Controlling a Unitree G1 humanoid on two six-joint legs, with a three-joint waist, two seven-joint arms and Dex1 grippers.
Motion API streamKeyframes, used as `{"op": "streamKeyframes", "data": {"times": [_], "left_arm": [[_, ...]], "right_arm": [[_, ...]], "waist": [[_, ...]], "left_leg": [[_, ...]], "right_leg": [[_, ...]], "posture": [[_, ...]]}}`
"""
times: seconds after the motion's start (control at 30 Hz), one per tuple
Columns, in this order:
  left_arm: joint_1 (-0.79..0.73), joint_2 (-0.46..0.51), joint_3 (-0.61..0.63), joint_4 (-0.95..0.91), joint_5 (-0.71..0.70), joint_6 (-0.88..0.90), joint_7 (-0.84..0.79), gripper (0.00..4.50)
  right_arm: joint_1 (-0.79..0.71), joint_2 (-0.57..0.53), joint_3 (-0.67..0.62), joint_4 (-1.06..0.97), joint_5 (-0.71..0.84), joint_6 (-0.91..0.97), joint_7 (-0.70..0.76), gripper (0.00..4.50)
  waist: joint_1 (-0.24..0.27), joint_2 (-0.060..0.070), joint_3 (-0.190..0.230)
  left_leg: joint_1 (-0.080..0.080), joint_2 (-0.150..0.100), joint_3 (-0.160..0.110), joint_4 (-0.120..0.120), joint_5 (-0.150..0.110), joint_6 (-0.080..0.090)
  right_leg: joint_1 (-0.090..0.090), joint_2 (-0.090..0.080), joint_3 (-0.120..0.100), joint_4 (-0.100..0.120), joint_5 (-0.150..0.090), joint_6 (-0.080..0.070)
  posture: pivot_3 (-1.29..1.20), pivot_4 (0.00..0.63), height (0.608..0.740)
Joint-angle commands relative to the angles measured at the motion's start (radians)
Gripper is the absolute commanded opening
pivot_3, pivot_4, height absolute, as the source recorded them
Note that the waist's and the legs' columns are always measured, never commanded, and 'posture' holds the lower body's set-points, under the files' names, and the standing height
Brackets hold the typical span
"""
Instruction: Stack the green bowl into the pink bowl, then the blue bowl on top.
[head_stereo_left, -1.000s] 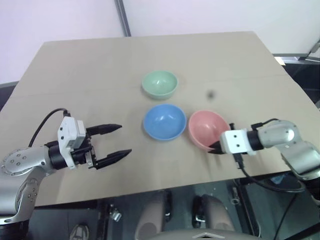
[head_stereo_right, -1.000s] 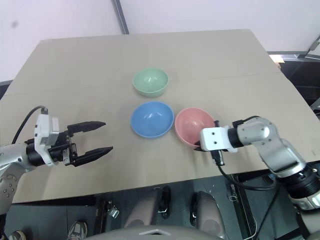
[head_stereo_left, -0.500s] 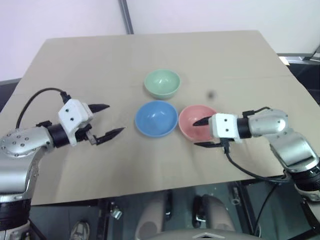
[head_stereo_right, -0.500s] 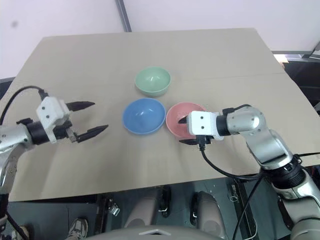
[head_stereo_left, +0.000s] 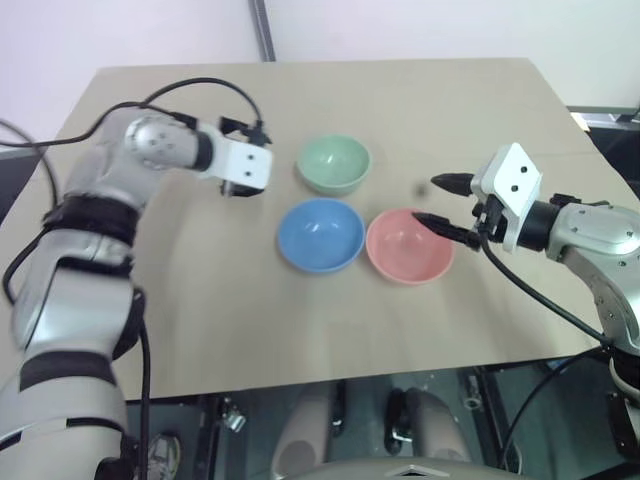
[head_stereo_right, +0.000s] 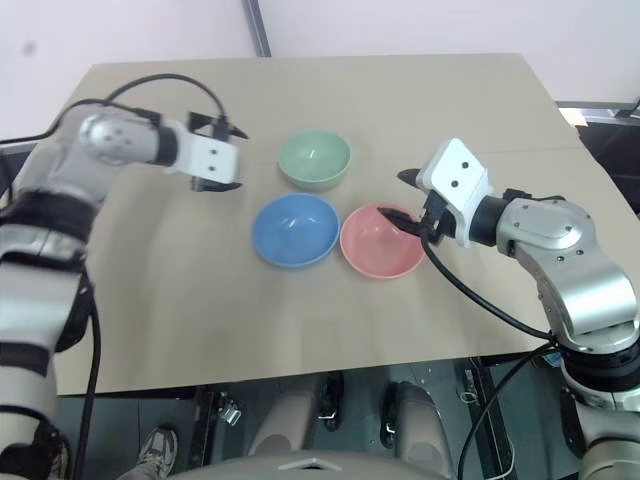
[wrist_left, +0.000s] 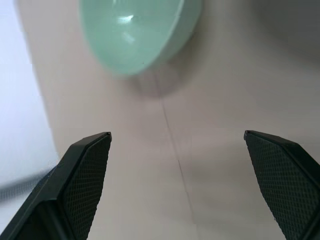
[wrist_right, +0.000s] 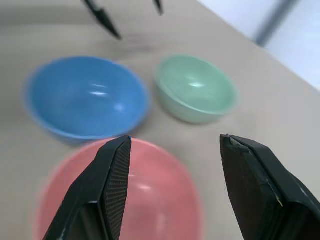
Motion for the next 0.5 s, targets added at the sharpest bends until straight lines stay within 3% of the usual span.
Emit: {"op": "streamKeyframes", "data": {"times": [0.03, 0.13, 0.23, 0.5], "left_arm": [[-0.127, -0.050, -0.058, 0.183, 0.101, -0.104, 0.118, 4.50], [-0.196, -0.109, -0.105, 0.276, 0.163, -0.142, 0.197, 4.50], [-0.235, -0.142, -0.125, 0.335, 0.193, -0.164, 0.242, 4.50], [-0.279, -0.206, -0.175, 0.400, 0.264, -0.169, 0.306, 4.50]], "right_arm": [[0.022, -0.032, -0.004, -0.074, -0.058, 0.037, -0.085, 3.09], [0.066, -0.017, -0.075, -0.152, 0.031, 0.123, -0.085, 3.09], [0.084, -0.013, -0.109, -0.199, 0.072, 0.155, -0.097, 4.38], [0.130, 0.011, -0.150, -0.277, 0.120, 0.159, -0.157, 4.46]], "waist": [[-0.004, -0.001, 0.001], [-0.002, -0.002, 0.001], [-0.001, -0.002, 0.001], [-0.006, -0.002, 0.001]], "left_leg": [[0.000, 0.000, 0.001, 0.000, 0.000, 0.000], [0.000, 0.001, 0.002, 0.004, -0.002, 0.003], [0.000, 0.001, 0.002, 0.006, -0.004, 0.006], [-0.002, 0.001, 0.002, 0.014, -0.010, 0.015]], "right_leg": [[0.000, 0.000, 0.001, 0.000, 0.000, 0.000], [0.000, 0.000, 0.002, 0.001, -0.002, 0.006], [0.000, 0.000, 0.002, 0.001, -0.001, 0.007], [0.002, -0.003, 0.003, 0.001, 0.001, 0.010]], "posture": [[0.00, 0.150, 0.740], [0.00, 0.150, 0.740], [0.00, 0.150, 0.740], [0.00, 0.150, 0.740]]}}
